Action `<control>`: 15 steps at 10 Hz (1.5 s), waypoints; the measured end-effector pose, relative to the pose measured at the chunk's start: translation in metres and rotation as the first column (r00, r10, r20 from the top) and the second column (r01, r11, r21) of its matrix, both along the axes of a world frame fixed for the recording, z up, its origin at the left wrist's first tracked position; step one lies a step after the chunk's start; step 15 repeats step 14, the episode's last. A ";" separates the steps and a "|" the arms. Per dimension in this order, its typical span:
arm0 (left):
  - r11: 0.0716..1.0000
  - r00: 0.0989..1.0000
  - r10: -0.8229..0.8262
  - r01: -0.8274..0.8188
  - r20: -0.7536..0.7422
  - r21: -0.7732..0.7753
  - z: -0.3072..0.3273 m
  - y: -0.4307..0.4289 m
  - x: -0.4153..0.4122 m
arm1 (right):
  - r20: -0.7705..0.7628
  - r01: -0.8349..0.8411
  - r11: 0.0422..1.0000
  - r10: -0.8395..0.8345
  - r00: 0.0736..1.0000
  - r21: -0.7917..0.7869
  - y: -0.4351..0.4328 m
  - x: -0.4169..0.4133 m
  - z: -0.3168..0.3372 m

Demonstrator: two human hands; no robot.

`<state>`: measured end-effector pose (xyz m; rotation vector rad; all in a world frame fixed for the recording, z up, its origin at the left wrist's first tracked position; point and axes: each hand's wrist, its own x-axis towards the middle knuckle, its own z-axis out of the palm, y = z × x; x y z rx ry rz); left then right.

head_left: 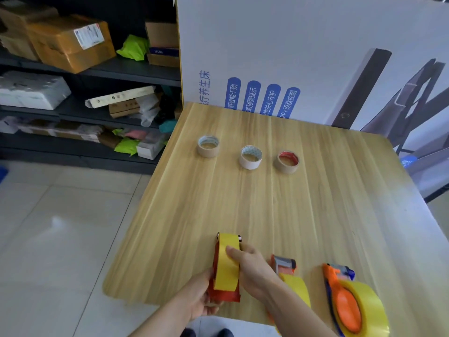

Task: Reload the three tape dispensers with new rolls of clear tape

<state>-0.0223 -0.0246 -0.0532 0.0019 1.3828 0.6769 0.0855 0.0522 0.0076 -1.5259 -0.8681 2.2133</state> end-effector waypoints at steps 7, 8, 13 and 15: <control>0.811 0.808 -0.075 0.390 -0.584 0.436 0.023 -0.010 -0.031 | 0.143 0.062 0.989 -0.082 0.986 0.137 -0.040 0.008 -0.021; 0.778 0.778 -0.122 0.461 -0.617 0.427 0.023 -0.007 -0.029 | 0.295 -0.034 0.954 -0.058 0.954 0.299 -0.046 0.010 -0.020; 0.708 0.599 -0.330 0.668 -0.729 0.228 0.038 0.005 -0.036 | 0.737 -0.535 0.744 0.087 0.671 0.400 -0.047 0.008 0.001; 0.656 0.441 -0.380 0.749 -0.813 0.100 0.048 0.013 -0.038 | 0.812 -0.621 0.700 0.102 0.575 0.352 -0.042 0.011 0.015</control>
